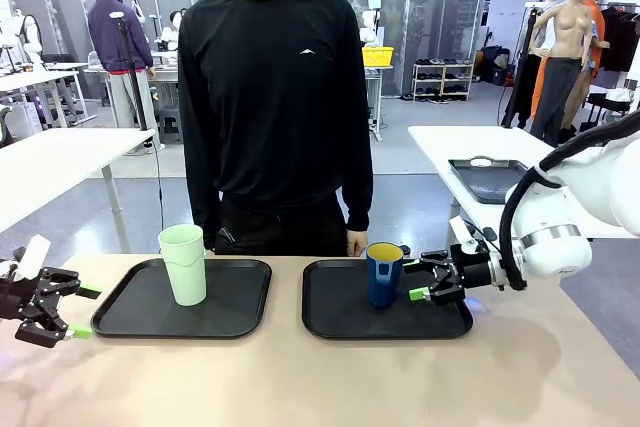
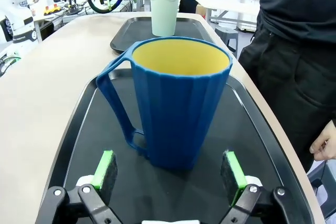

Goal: Sort and store the cups by type.
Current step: Pick up the Handle plastic cup and place it into the empty Flat Tray.

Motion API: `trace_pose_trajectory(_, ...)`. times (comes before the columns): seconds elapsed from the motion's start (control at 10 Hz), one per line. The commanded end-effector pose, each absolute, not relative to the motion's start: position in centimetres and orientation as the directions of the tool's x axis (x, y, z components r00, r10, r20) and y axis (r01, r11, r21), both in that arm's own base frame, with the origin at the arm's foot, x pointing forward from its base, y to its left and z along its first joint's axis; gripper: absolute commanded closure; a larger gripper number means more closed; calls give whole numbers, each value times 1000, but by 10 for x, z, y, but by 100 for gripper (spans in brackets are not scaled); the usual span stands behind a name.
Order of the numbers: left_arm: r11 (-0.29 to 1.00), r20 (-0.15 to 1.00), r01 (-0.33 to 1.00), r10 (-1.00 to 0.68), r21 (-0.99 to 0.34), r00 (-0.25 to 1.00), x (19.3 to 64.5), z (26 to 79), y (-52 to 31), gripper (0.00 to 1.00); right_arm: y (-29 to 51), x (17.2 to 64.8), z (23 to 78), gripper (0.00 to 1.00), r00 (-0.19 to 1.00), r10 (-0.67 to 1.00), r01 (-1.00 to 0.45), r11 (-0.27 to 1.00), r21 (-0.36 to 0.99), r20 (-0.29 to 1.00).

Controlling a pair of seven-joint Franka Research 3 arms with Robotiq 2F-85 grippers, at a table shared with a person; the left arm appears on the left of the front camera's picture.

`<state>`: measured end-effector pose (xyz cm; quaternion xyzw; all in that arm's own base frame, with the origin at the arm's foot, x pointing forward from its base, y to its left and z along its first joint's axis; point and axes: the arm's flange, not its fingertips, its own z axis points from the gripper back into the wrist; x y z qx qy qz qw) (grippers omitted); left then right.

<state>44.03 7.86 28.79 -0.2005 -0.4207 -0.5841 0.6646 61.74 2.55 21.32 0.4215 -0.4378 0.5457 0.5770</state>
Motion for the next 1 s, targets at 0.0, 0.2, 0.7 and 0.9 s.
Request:
trace_pose_trajectory(0.0, 227, 786, 945, -616, 234, -46, 441, 289, 77, 0, 32, 619, 212, 0, 17, 260, -999, 39, 7, 966)
trace_pose_trajectory(0.2, 227, 786, 945, -616, 234, -46, 441, 289, 77, 0, 32, 619, 212, 0, 17, 260, -999, 39, 7, 966)
trace_pose_trajectory(0.7, 227, 786, 945, -616, 234, -46, 441, 289, 77, 0, 32, 619, 212, 0, 17, 260, -999, 39, 7, 966)
trace_pose_trajectory(0.9, 227, 786, 945, -616, 234, -46, 441, 289, 77, 0, 32, 619, 212, 0, 17, 260, -999, 39, 7, 966)
